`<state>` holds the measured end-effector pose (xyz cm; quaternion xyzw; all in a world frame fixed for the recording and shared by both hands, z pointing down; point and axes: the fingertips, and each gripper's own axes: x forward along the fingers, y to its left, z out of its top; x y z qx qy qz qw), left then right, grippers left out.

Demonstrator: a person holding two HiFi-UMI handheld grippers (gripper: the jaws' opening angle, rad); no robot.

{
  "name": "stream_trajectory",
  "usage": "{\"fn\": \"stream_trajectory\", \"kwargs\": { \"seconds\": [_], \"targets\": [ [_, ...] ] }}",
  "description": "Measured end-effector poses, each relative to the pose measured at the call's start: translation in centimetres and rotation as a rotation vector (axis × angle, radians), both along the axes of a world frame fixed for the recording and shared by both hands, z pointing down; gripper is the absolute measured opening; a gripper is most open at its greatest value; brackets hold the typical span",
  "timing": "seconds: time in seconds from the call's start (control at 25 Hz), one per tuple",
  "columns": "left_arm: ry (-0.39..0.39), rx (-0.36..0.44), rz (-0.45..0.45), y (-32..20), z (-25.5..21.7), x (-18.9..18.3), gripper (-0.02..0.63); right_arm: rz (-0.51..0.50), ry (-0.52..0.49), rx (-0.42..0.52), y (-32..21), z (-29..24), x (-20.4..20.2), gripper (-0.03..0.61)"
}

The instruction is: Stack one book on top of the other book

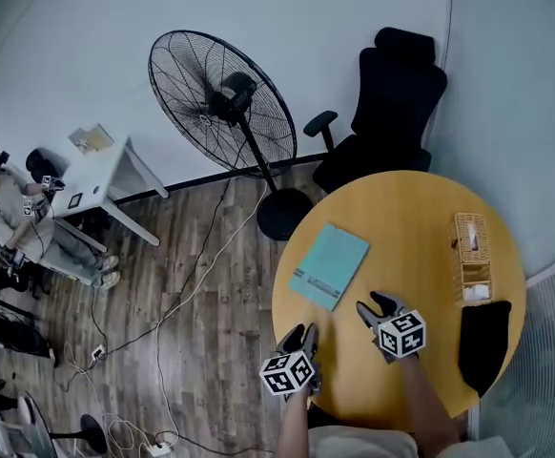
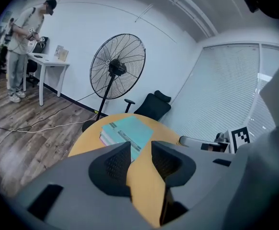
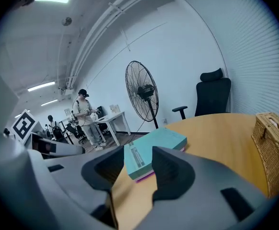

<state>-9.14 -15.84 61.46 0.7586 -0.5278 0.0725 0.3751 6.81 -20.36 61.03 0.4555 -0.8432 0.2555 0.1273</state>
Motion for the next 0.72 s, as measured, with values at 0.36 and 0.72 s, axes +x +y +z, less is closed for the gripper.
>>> {"fn": "stream_trajectory", "kwargs": {
  "seconds": [0.36, 0.72],
  "targets": [
    [-0.007, 0.048, 0.059, 3.2, -0.9, 1.4, 0.151, 0.039, -0.061, 0.011, 5.5, -1.1, 0.3, 0.190],
    [-0.056, 0.091, 0.117, 5.7, -2.1, 1.5, 0.152, 0.052, -0.004, 0.045, 8.9, -1.6, 0.1, 0.190]
  ]
}}
